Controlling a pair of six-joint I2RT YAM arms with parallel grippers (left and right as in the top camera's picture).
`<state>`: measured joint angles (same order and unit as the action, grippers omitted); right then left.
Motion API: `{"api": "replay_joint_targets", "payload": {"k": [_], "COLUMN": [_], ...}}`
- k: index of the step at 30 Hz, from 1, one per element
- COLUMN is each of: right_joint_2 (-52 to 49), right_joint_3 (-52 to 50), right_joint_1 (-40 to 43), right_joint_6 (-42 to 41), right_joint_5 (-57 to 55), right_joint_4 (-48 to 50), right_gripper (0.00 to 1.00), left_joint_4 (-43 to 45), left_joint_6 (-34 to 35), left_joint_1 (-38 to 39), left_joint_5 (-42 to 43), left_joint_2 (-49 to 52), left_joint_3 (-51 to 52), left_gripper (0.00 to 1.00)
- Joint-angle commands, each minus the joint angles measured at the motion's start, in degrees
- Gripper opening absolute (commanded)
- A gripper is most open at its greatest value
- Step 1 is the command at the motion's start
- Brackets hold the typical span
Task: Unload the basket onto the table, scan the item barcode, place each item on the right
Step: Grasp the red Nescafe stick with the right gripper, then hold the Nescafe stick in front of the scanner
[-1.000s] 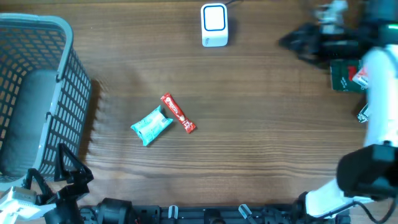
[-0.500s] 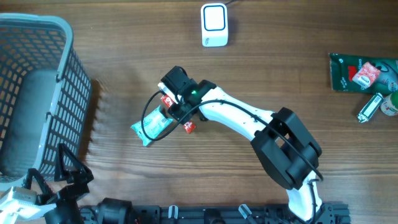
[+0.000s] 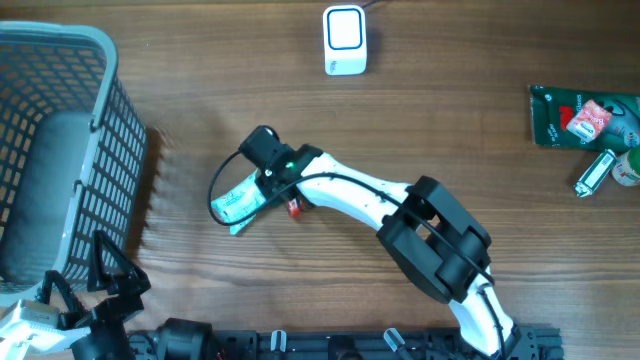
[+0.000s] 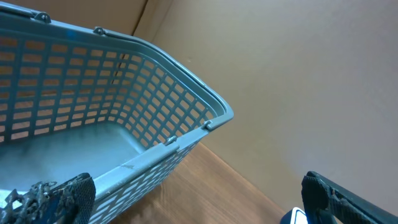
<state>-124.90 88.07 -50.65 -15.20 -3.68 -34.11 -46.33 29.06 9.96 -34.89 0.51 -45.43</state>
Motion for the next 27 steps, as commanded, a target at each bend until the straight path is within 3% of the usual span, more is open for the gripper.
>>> {"api": "replay_joint_targets", "payload": {"k": [1,4,7,9,11,15,20,27], "right_joint_2": [1.25,7.19,12.70,13.42,13.42,13.51,15.82,28.35], "right_joint_3": [7.91,16.96,17.46,17.46,17.42,17.35,17.35,17.35], "right_joint_1": [4.22,12.35,19.80,22.84,24.94,25.88,27.91,35.71], "right_joint_6": [-15.54,-17.42,-29.62,-35.89,-34.21,-17.31,-13.22,-6.99], "right_joint_5": [10.54,32.39,55.32,60.96,71.21,96.67,96.70,96.56], "right_joint_4": [-16.59,-31.87,-41.81,-49.33,-55.25,-58.03,-58.03,-58.01], "right_gripper": [0.04,0.04,0.04,0.04,0.04,0.04,0.04,0.04], "left_joint_4": [0.15,0.15,0.15,0.15,0.15,0.15,0.15,0.15], "left_joint_6": [0.15,0.15,0.15,0.15,0.15,0.15,0.15,0.15], "left_joint_1": [-0.22,-0.22,-0.22,-0.22,-0.22,-0.22,-0.22,-0.22], "left_joint_5": [-0.55,-0.55,-0.55,-0.55,-0.55,-0.55,-0.55,-0.55], "left_joint_2": [-0.04,-0.02,-0.02,-0.04,-0.02,-0.02,-0.04,-0.02], "left_joint_3": [-0.09,-0.09,-0.09,-0.09,-0.09,-0.09,-0.09,-0.09], "left_gripper": [1.00,1.00,1.00,1.00,1.00,1.00,1.00,1.00]}}
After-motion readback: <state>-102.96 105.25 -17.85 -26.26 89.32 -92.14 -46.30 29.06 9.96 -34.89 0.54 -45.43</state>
